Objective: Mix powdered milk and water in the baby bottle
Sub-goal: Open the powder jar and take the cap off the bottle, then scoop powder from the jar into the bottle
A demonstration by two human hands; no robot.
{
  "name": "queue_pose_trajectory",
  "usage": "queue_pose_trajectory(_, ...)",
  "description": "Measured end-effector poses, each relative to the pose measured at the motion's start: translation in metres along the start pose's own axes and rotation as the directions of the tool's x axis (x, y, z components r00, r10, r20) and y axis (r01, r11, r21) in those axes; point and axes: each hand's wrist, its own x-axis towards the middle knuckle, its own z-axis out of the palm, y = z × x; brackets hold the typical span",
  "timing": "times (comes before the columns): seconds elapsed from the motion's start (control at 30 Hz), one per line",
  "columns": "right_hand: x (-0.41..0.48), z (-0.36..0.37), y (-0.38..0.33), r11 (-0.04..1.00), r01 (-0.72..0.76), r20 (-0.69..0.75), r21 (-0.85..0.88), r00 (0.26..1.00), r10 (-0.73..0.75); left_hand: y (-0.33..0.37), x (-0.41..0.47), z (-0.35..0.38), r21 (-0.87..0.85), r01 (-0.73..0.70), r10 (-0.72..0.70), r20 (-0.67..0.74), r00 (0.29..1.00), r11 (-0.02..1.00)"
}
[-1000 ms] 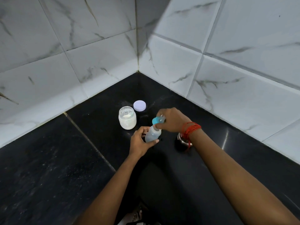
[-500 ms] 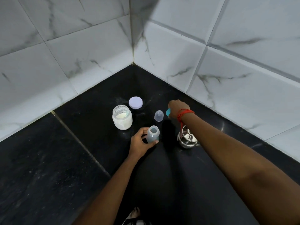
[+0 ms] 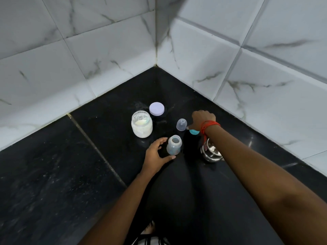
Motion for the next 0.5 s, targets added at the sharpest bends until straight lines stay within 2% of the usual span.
queue_pose_trajectory(0.07,-0.004,-0.013,-0.003,0.997,0.044,-0.147,0.065,0.989,-0.034,-0.006,-0.011,-0.012,0.004,0.017,-0.016,-0.15,0.989,1.0)
queue_pose_trajectory(0.13,-0.01,-0.029,-0.014,0.981,0.106,-0.26,0.165,0.964,-0.061,-0.009,-0.016,-0.029,-0.08,0.069,-0.092,-0.339,0.936,0.994)
queue_pose_trajectory(0.2,-0.016,-0.044,-0.032,0.944,0.193,-0.286,0.268,0.952,-0.113,-0.008,-0.01,-0.05,-0.151,0.116,-0.173,-0.446,0.878,0.982)
queue_pose_trajectory(0.27,-0.021,-0.057,-0.053,0.888,0.308,-0.253,0.343,0.94,-0.228,-0.007,0.007,-0.069,-0.141,0.155,-0.202,-0.429,0.881,0.978)
queue_pose_trajectory(0.33,-0.026,-0.065,-0.078,0.841,0.405,-0.208,0.358,0.913,-0.351,-0.006,0.027,-0.085,-0.11,0.171,-0.199,-0.338,0.92,0.979)
queue_pose_trajectory(0.4,-0.03,-0.069,-0.101,0.833,0.463,-0.166,0.303,0.886,-0.432,-0.008,0.046,-0.096,-0.058,0.179,-0.187,-0.232,0.955,0.982)
queue_pose_trajectory(0.5,-0.031,-0.064,-0.13,0.855,0.498,-0.148,0.143,0.865,-0.479,-0.016,0.066,-0.104,-0.013,0.161,-0.161,-0.126,0.979,0.987)
